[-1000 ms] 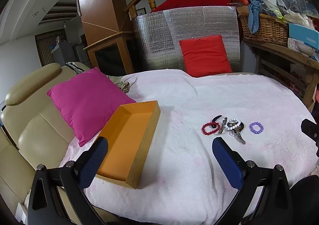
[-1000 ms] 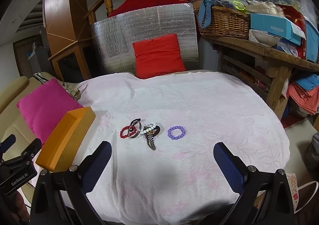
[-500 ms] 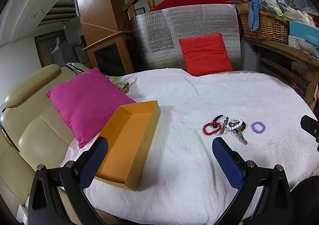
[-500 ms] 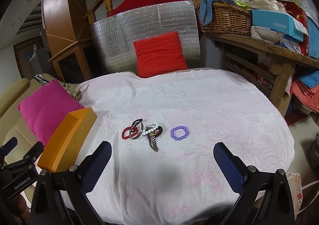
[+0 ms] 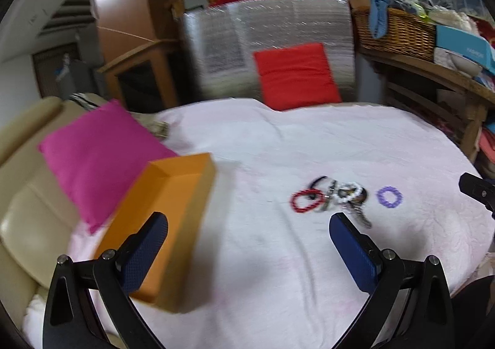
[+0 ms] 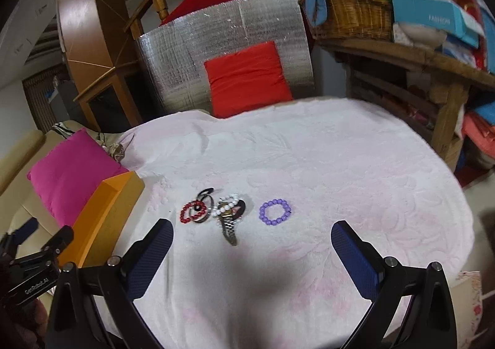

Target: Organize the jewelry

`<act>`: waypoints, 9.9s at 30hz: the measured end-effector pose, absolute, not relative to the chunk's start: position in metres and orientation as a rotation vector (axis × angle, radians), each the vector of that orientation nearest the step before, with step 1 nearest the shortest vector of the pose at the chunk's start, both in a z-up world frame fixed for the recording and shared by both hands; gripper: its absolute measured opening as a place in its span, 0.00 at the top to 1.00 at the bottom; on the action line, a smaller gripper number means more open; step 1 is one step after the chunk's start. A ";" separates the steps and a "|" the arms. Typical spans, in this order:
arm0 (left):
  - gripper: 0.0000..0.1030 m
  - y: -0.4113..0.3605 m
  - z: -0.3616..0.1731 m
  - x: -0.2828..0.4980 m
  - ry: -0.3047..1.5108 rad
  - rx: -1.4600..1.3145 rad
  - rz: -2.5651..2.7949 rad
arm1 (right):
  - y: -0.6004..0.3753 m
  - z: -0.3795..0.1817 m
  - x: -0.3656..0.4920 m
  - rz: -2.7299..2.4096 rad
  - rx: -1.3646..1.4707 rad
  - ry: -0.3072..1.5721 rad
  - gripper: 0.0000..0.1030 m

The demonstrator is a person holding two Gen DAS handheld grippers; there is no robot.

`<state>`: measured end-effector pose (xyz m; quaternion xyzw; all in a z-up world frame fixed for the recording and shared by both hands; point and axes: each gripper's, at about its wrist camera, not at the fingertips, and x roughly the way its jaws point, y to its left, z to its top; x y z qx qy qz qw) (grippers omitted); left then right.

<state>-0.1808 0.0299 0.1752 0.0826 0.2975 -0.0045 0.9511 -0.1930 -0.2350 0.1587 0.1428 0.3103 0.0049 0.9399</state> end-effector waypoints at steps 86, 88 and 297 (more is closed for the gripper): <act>0.94 -0.039 0.053 -0.013 0.915 -0.028 -0.510 | -0.274 0.048 -0.004 0.235 1.012 0.798 0.89; 0.94 -0.035 0.059 -0.017 0.904 -0.039 -0.527 | -0.269 0.051 -0.004 0.250 0.996 0.792 0.89; 0.99 0.002 0.055 -0.048 0.956 0.094 -0.340 | -0.252 0.035 -0.009 0.204 0.734 1.034 0.42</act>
